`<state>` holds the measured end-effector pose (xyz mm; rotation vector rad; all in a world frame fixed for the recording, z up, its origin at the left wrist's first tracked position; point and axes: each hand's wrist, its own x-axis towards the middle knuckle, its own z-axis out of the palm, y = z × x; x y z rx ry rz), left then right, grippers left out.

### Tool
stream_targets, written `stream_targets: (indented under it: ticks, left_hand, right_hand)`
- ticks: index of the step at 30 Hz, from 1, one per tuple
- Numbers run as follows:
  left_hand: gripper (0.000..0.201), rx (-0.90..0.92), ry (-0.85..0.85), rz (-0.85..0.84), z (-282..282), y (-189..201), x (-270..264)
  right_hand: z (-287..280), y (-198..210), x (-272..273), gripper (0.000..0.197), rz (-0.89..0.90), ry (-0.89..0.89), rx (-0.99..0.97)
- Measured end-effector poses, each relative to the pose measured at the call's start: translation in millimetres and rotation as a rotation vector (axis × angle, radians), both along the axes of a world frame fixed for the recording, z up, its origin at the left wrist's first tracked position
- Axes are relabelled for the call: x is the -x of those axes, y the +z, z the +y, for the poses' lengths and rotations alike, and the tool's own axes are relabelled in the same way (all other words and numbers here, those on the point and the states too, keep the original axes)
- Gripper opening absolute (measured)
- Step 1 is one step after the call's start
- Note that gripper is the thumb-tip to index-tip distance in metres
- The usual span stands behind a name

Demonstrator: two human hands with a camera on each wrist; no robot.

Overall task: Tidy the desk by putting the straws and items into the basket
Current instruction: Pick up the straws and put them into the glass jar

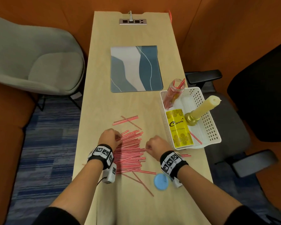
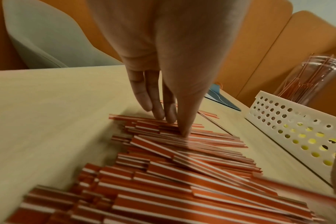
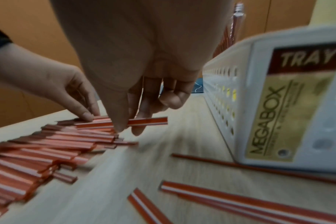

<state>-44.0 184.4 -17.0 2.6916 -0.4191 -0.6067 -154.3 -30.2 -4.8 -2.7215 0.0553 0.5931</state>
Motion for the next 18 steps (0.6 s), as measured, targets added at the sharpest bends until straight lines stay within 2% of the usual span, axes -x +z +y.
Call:
stream_targets:
  ticks: [4, 6, 9, 13, 18]
  left_hand:
    - [0.005, 0.024, -0.01, -0.022, -2, 2, 1]
    - [0.007, 0.018, -0.031, -0.031, -2, 3, 1]
    - [0.01, 0.009, -0.058, -0.023, 0, 4, 4]
    - [0.007, 0.102, -0.005, -0.013, -3, 11, 1]
    - [0.04, 0.388, 0.098, -0.017, -22, 38, -15]
  right_hand:
    - [-12, 14, 1, 0.017, 0.006, -0.066, -0.042]
    - [-16, 20, 5, 0.018, -0.028, -0.105, -0.104]
    - [-20, 27, 11, 0.012, -0.081, -0.221, -0.227]
    - [-22, 46, 11, 0.006, -0.12, -0.444, -0.474]
    - [-44, 103, 0, 0.01, -0.224, -0.622, -0.871]
